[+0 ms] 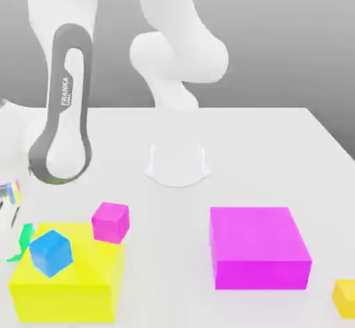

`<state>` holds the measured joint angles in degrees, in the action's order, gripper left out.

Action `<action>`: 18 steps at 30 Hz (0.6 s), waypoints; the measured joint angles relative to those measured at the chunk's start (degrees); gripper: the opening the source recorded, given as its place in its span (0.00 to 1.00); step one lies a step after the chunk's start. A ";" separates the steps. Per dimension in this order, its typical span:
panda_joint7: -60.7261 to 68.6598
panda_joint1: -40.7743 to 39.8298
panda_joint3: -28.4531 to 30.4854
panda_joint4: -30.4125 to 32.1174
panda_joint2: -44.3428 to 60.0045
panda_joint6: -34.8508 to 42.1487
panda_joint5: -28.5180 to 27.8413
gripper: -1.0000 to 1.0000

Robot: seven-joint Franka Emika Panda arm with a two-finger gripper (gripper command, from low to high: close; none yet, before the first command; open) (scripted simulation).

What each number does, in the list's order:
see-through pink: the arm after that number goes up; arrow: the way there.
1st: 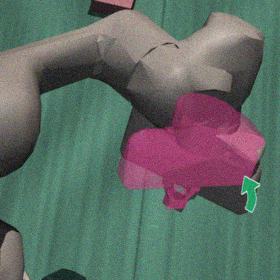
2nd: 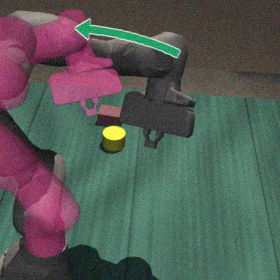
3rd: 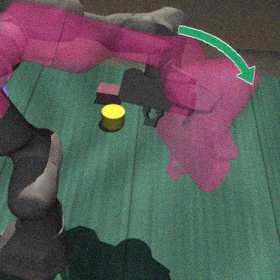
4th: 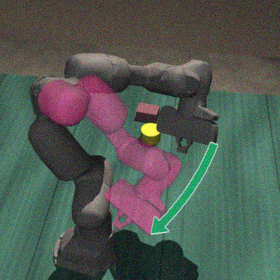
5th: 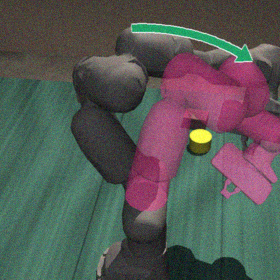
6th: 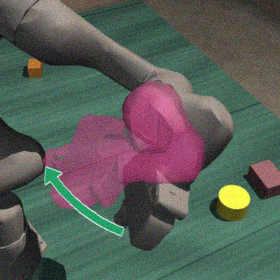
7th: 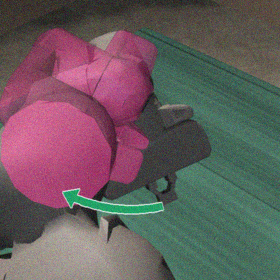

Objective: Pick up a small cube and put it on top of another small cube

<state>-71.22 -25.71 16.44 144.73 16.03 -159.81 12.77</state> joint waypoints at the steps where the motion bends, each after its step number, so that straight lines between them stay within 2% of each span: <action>1: -1.14 0.22 0.66 0.29 -2.02 1.47 -1.75 0.00; 4: -1.54 1.45 0.66 -0.24 -7.30 4.98 -4.06 0.00; 11: -5.60 7.71 -3.46 3.16 -21.81 14.69 -8.76 0.00; 18: -12.14 10.06 -11.04 7.74 -35.71 24.42 -15.17 0.00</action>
<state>-83.37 -15.65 5.40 152.47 -19.68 -135.39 -2.40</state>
